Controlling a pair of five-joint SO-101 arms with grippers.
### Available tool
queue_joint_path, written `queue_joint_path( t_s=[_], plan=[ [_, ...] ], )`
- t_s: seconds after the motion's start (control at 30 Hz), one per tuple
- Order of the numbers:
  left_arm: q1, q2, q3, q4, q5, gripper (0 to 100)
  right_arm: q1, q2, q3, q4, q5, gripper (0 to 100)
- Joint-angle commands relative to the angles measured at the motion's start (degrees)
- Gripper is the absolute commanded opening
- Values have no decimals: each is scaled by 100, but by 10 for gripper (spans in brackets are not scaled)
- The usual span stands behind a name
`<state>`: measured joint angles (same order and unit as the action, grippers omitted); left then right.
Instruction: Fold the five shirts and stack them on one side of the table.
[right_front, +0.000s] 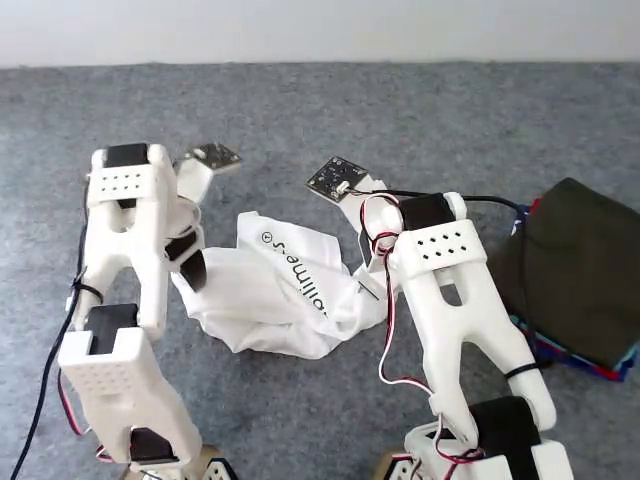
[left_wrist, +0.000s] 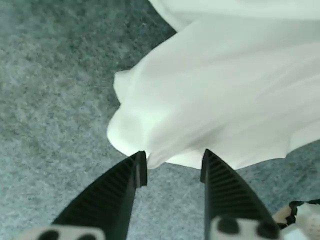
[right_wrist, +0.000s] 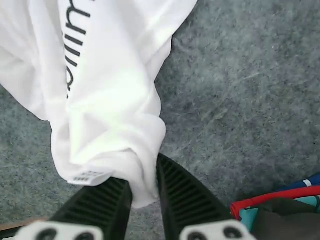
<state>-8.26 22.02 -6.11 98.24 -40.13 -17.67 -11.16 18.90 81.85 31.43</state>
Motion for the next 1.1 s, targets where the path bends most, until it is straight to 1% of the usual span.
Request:
queue_joint_path(
  t_s=[0.0,0.2,0.33,0.43,0.6,0.7,0.83,0.97,1.07],
  plan=[
    [132,-35,189,44,-88,177,31,-22,-35,-13,-53,9],
    [158,-44,198,-26,-79,177,31,-22,-35,-13,-53,9],
    [0,-97,31,-229,-53,177,31,-31,-35,-13,-53,9],
    [-141,0,-127,-290,-44,179,31,-31,-35,-13,-53,9],
    [-176,431,-145,-475,-44,178,31,-31,-35,-13,-44,9],
    [-97,624,-145,-448,149,178,31,-31,-35,-13,-26,9],
    [149,527,-145,-360,475,177,31,-22,-35,-13,-26,9],
    [466,237,-145,-193,519,177,40,-22,-35,-13,-18,9],
    [536,18,-119,-149,519,177,48,-22,-35,-13,-18,9]
  ],
)
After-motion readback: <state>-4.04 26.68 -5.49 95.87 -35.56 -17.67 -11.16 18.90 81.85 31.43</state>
